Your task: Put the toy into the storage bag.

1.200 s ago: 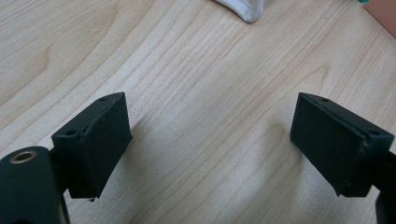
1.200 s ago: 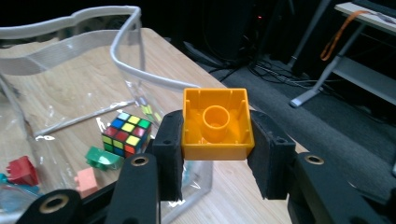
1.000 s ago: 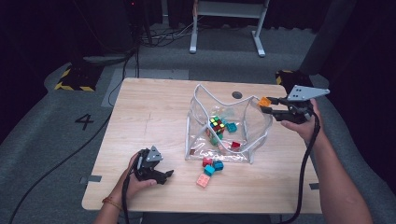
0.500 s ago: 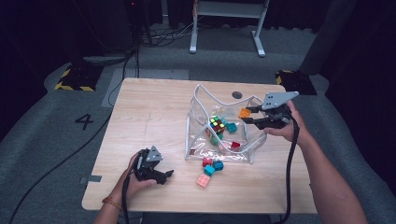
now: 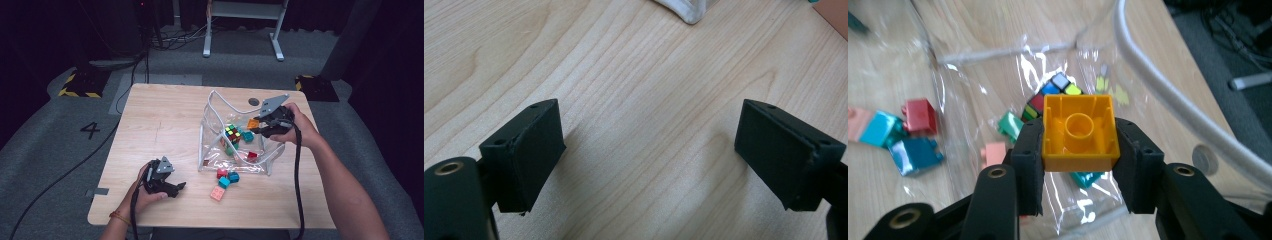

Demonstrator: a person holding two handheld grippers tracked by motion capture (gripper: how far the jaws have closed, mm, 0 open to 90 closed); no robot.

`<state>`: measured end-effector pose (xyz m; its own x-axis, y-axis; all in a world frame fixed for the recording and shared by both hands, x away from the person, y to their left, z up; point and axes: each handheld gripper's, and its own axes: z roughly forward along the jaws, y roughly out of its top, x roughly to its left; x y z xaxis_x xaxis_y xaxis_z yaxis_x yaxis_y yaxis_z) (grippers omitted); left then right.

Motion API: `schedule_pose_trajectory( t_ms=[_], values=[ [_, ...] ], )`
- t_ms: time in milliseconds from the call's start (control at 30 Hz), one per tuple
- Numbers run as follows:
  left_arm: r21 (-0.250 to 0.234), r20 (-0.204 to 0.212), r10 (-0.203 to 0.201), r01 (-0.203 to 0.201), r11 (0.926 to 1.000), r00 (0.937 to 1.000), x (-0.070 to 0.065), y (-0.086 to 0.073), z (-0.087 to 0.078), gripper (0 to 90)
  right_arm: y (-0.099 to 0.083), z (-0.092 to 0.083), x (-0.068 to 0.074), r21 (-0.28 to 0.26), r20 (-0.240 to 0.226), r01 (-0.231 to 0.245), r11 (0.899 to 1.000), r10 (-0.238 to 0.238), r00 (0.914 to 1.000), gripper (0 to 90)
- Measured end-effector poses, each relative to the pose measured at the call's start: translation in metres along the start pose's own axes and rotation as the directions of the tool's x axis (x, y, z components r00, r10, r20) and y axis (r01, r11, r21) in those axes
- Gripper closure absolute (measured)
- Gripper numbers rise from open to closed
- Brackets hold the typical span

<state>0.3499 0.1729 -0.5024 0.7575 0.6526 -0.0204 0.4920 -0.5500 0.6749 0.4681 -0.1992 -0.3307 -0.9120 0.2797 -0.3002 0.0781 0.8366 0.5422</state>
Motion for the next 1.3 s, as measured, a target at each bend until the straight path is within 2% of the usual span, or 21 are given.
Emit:
schedule_pose_trajectory(
  t_ms=[100, 133, 200, 300, 367, 567, 633, 700, 800, 867, 900, 967, 1000, 1067, 1200, 1267, 1300],
  values=[
    [0.0, 0.0, 0.0, 0.0, 1.0, 1.0, 0.0, 0.0, 0.0, 12.3, 0.003, 0.006, -0.001, 0.064, 0.007, 0.002, 0.998, -0.002, 1.0, 59.1],
    [-0.001, 0.0, 0.0, 0.0, 1.0, 1.0, 0.0, 0.0, 0.0, 12.3, 0.004, 0.008, -0.002, 0.073, 0.015, 0.011, 0.997, -0.012, 0.9998, 59.1],
    [0.0, 0.0, 0.0, 0.0, 1.0, 1.0, 0.0, 0.0, 0.0, 12.4, 0.006, 0.01, -0.003, 0.105, -0.005, 0.006, 0.994, -0.005, 1.0, 59.1],
    [0.0, 0.0, 0.0, 0.0, 1.0, 1.0, 0.0, 0.0, 0.0, 12.4, 0.007, 0.014, -0.008, 0.133, -0.006, 0.0, 0.991, 0.001, 1.0, 59.0],
    [0.0, 0.0, 0.0, 0.0, 1.0, 1.0, 0.0, 0.0, 0.0, 12.4, 0.006, 0.015, -0.01, 0.17, 0.005, -0.009, 0.985, 0.009, 1.0, 59.0],
    [0.0, 0.0, 0.0, 0.0, 1.0, 1.0, 0.0, 0.0, 0.0, 12.4, -0.001, 0.018, -0.014, 0.286, -0.015, -0.023, 0.958, 0.029, 0.9995, 59.0],
    [0.0, 0.0, 0.0, 0.0, 1.0, 1.0, 0.0, 0.0, 0.0, 12.4, -0.005, 0.016, -0.015, 0.32, -0.004, -0.035, 0.947, 0.038, 0.9993, 59.0],
    [0.0, 0.0, 0.001, -0.001, 1.0, 1.0, 0.0, 0.0, 0.0, 12.4, -0.009, 0.013, -0.017, 0.365, 0.023, -0.046, 0.93, 0.041, 0.9989, 59.0],
    [0.0, 0.0, 0.0, 0.0, 1.0, 1.0, 0.0, 0.0, 0.0, 12.4, -0.016, 0.009, -0.019, 0.369, 0.022, -0.06, 0.927, 0.056, 0.9982, 58.9],
    [0.0, 0.0, 0.0, 0.0, 1.0, 1.0, 0.0, 0.0, 0.0, 12.4, -0.019, 0.007, -0.019, 0.38, 0.04, -0.062, 0.923, 0.051, 0.9979, 58.9],
    [0.0, 0.0, 0.0, 0.0, 1.0, 1.0, 0.0, 0.0, 0.0, 12.4, -0.02, 0.006, -0.019, 0.38, 0.045, -0.062, 0.923, 0.048, 0.9978, 58.6],
    [0.0, 0.003, -0.001, 0.001, 1.0, 1.0, 0.0, 0.0, 0.0, 12.3, -0.02, 0.003, -0.018, 0.358, 0.057, -0.085, 0.93, 0.069, 0.996, 56.7],
    [-0.001, 0.004, -0.002, 0.002, 1.0, 1.0, 0.0, 0.0, 0.0, 12.3, -0.021, 0.002, -0.019, 0.332, 0.054, -0.082, 0.94, 0.068, 0.9962, 55.7],
    [0.001, 0.004, 0.0, 0.0, 1.0, 1.0, 0.0, 0.0, 0.0, 12.3, -0.022, 0.0, -0.019, 0.308, 0.05, -0.091, 0.947, 0.079, 0.9956, 53.5],
    [0.0, 0.003, 0.001, -0.001, 1.0, 1.0, 0.0, 0.0, 0.0, 12.3, -0.025, -0.006, -0.018, 0.204, 0.031, -0.119, 0.972, 0.115, 0.9929, 50.7],
    [0.0, 0.004, 0.0, 0.0, 1.0, 1.0, 0.0, 0.0, 0.0, 12.4, -0.027, -0.011, -0.016, 0.143, 0.022, -0.146, 0.979, 0.145, 0.9892, 48.9],
    [-0.001, 0.003, -0.001, 0.001, 1.0, 1.0, 0.0, 0.0, 0.0, 12.4, -0.029, -0.013, -0.015, 0.115, 0.023, -0.133, 0.984, 0.131, 0.9911, 47.4]
  ],
)
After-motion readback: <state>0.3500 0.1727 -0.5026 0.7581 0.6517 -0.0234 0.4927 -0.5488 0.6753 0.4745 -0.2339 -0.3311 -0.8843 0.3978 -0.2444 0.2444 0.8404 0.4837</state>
